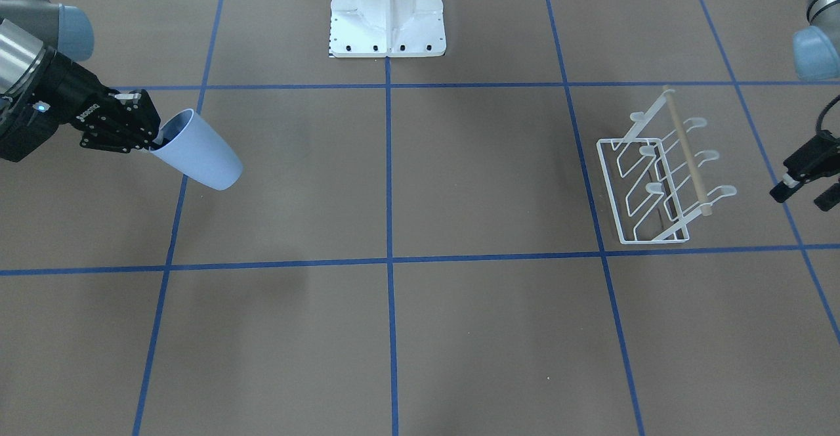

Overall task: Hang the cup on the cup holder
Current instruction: 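Lift the cup sideways toward the center while the left gripper approaches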

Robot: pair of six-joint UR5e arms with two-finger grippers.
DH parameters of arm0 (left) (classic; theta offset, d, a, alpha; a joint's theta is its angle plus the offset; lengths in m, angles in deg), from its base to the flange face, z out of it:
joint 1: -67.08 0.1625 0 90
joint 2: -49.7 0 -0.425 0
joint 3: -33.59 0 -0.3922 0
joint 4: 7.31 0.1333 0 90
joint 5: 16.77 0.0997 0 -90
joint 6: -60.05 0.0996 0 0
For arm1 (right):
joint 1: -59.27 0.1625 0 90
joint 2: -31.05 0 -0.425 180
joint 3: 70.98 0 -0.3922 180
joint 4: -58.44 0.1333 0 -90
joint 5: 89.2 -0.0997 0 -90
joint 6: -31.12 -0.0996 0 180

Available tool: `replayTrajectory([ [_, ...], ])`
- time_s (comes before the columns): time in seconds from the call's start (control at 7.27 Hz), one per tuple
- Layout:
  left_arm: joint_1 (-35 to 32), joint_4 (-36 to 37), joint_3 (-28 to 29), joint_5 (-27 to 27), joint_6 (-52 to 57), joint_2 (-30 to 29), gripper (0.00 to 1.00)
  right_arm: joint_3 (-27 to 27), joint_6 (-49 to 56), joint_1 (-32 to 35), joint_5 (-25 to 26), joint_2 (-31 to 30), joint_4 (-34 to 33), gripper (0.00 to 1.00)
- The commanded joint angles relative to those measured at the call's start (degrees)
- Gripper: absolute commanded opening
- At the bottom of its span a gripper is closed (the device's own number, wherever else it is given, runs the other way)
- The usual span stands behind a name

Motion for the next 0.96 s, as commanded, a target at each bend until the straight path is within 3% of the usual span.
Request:
replayTrajectory([
  [0.0, 1.63, -16.31, -0.72, -0.03, -20.29, -2.63, 0.99, 0.09, -18.82, -3.05, 4.19, 0.54, 20.12, 0.00],
  [0.41, 6.00, -33.04, -5.81, 0.32, -51.44, -5.80, 0.98, -0.43, -34.25, -9.21, 13.70, 0.63, 42.72, 0.00],
  [0.55, 9.76, -34.73, -8.61, 1.54, -55.95, -6.59, 0.98, -0.78, -34.54, -11.75, 14.24, 1.24, 45.49, 0.00],
  [0.83, 21.68, -34.84, -14.32, 11.60, -65.87, -11.23, 0.98, -1.57, -35.94, -16.24, 17.22, 5.08, 47.28, 0.00],
])
